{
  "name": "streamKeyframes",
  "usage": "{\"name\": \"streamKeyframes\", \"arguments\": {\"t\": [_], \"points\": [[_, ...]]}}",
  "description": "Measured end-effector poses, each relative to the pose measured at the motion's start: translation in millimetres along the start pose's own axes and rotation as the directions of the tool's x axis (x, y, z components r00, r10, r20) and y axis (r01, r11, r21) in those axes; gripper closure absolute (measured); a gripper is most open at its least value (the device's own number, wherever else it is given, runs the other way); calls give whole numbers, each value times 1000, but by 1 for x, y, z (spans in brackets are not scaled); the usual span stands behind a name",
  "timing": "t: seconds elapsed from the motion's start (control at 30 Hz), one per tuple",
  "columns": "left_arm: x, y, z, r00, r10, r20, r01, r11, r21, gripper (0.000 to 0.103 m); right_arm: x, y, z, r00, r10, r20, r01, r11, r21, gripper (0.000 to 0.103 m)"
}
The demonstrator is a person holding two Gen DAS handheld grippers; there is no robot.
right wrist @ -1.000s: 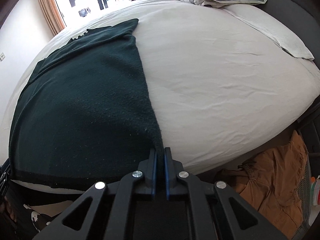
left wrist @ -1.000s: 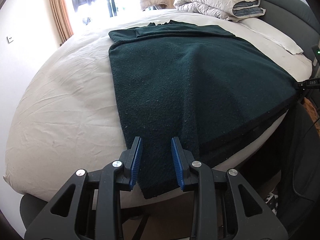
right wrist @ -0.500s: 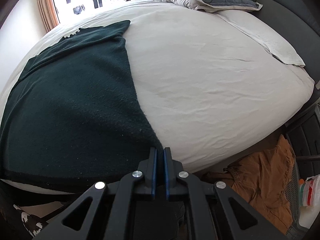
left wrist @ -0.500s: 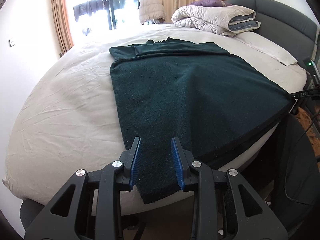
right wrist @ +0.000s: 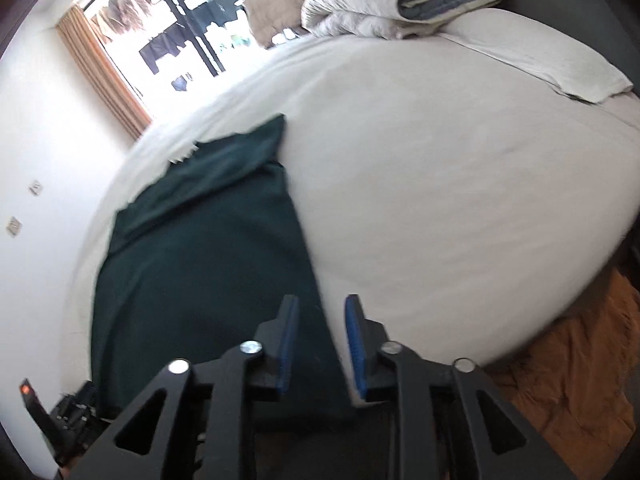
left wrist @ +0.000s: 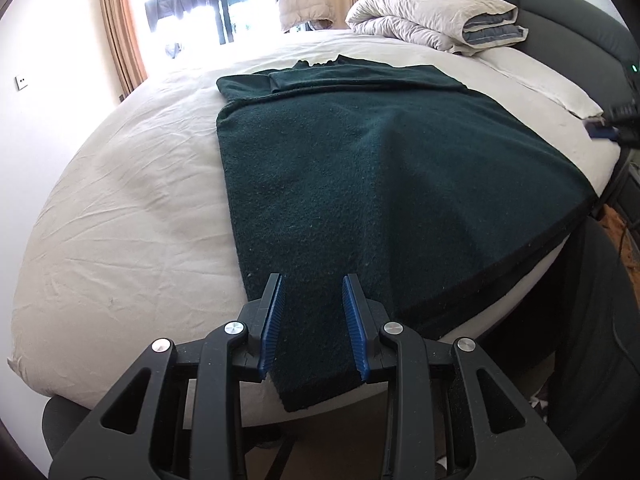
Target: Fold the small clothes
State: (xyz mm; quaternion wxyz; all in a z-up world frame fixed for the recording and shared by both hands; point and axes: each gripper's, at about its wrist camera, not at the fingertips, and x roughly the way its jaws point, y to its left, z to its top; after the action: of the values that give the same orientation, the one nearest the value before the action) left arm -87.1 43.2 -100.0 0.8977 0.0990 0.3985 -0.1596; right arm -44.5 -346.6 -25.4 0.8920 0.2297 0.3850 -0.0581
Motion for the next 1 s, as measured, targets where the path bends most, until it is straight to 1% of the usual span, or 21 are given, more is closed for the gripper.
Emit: {"name": "streamKeyframes", "arguments": {"t": [0.03,0.1,0.17,0.2,0.27,0.3,0.33,0.37,0.4,0.47,0.5,0.6,0.67,0.73,0.77,0.8,0.83,0.9,0.97,1.0], "points": [[0,-2,3,1000,-8,-1,8,1000,0,74,12,6,12,1000,28,12,-28,999,-19,59],[-3,-9,10,1000,-10,9,10,1000,24,74,40,22,34,996,84,7,-84,995,-51,59],[-3,-16,19,1000,-11,20,10,999,41,74,69,43,52,982,189,-2,-188,976,-111,59],[0,-18,25,1000,-23,14,22,999,38,74,87,52,60,978,210,-10,-209,968,-135,60],[8,-21,37,999,-39,-2,39,999,25,74,127,62,73,988,150,-42,-154,978,-141,61],[13,-24,42,999,-41,-9,41,999,24,74,147,60,77,989,135,-64,-142,983,-119,61],[18,-27,48,999,-41,-16,42,999,27,74,165,57,83,988,123,-89,-131,987,-96,61],[23,-31,53,999,-43,-22,44,999,31,74,185,52,83,987,90,-133,-101,992,-77,61],[27,-34,58,998,-49,-28,49,998,32,74,202,46,80,979,75,-188,-87,994,-59,63],[37,-39,64,997,-52,-49,54,998,37,74,199,45,71,984,99,-151,-113,990,-85,63],[41,-41,64,997,-48,-58,50,998,41,74,197,47,66,979,113,-168,-132,986,-102,63],[55,-42,64,995,-52,-88,55,998,34,74,184,47,43,960,193,-204,-216,972,-96,63],[61,-40,65,995,-62,-82,64,998,19,74,177,46,36,946,230,-227,-256,962,-93,63],[63,-40,67,995,-64,-82,66,998,19,74,166,41,40,921,295,-253,-317,947,-48,62],[64,-40,69,995,-65,-81,67,998,22,74,161,33,46,909,352,-222,-358,934,14,62],[64,-39,71,995,-64,-79,66,998,22,74,154,22,55,891,428,-154,-418,904,95,62],[65,-37,74,995,-64,-78,66,998,16,74,152,13,62,870,485,-91,-469,870,155,62],[68,-35,80,995,-66,-77,67,998,0,74,157,-5,81,844,537,-10,-515,815,266,62],[70,-35,88,996,-62,-66,62,998,0,74,173,-17,97,802,595,49,-567,735,372,62],[71,-36,93,997,-61,-55,61,998,2,74,184,-21,103,793,606,59,-571,707,417,62]]}}
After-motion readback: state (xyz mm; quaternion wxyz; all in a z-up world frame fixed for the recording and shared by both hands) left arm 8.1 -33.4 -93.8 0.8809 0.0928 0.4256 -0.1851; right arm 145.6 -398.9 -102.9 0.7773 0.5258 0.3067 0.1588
